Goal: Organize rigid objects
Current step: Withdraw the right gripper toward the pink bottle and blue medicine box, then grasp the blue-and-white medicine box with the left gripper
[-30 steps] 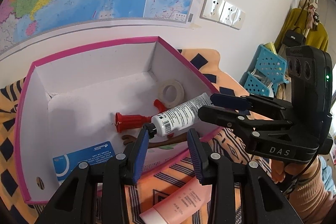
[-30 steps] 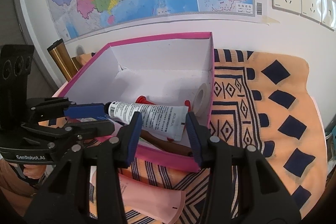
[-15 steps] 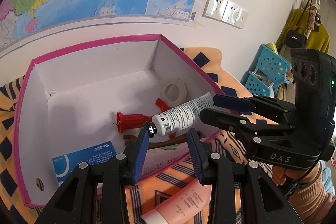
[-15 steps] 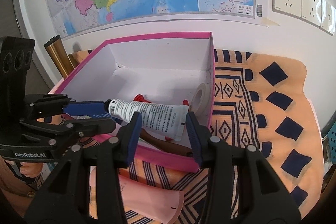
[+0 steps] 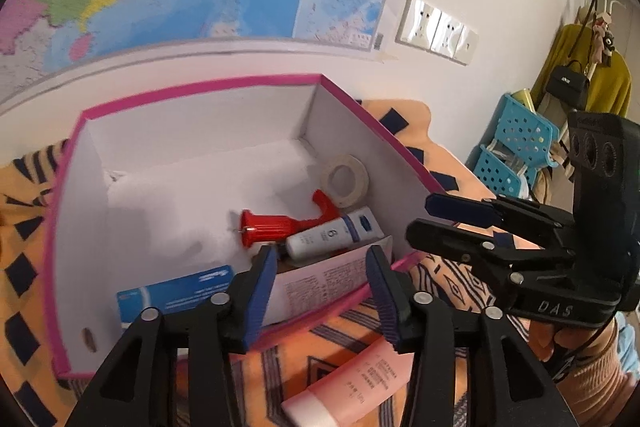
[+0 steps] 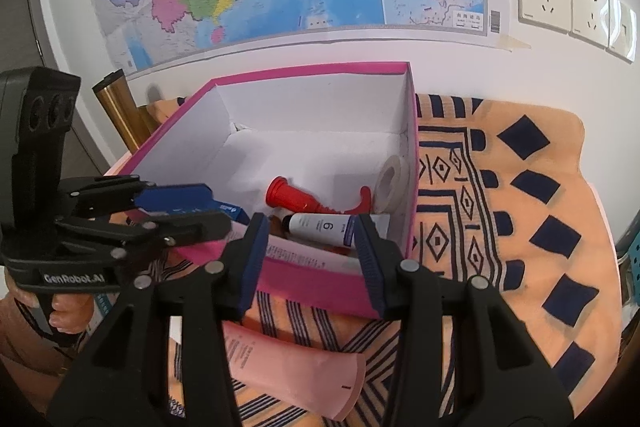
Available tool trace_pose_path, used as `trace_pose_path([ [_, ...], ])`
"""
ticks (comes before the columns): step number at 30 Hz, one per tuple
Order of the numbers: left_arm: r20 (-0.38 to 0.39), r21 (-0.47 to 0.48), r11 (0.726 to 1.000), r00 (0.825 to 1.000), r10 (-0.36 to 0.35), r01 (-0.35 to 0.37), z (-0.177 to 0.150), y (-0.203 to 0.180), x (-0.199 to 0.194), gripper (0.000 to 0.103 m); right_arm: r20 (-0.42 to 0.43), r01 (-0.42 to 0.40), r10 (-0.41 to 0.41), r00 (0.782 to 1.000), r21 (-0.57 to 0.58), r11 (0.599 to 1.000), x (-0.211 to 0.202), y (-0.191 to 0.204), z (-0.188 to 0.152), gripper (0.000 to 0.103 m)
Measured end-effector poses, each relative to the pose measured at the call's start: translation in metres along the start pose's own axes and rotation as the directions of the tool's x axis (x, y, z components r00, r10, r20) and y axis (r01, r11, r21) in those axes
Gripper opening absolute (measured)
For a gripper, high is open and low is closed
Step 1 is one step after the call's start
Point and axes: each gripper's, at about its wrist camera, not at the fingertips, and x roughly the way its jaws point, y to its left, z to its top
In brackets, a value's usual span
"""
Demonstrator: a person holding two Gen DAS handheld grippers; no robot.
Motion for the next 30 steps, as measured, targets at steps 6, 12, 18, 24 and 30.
trace_pose_path([
  [6,0.080,0.003,0.999,0.996,0.039,-0.040,-0.014,0.009,-0.037,0.055,0.024,-0.060,0.059,0.998,0.019,0.998,-0.013,0.006,-0.008,0.048],
  [12,0.104,-0.031,0.995,0.990,0.100,-0.097,-0.041,0.032,-0.067,0.059,0.040,-0.128,0.129,0.991,-0.006,0.992,-0.032,0.024,-0.019,0.058],
  [18,0.060,-0.103,0.984,0.986,0.153,-0.146,-0.071,0.056,-0.077,0.059,0.020,-0.183,0.182,0.983,0.026,0.983,-0.040,0.028,-0.041,0.059],
  [24,0.003,-0.150,0.969,0.980,0.199,-0.196,-0.104,0.067,-0.081,0.059,-0.048,-0.223,0.224,0.973,0.031,0.974,-0.032,0.043,-0.064,0.059],
  [30,-0.041,-0.182,0.957,0.975,0.221,-0.224,-0.131,0.076,-0.090,0.059,-0.134,-0.287,0.287,0.949,0.019,0.958,-0.014,0.067,-0.085,0.059],
])
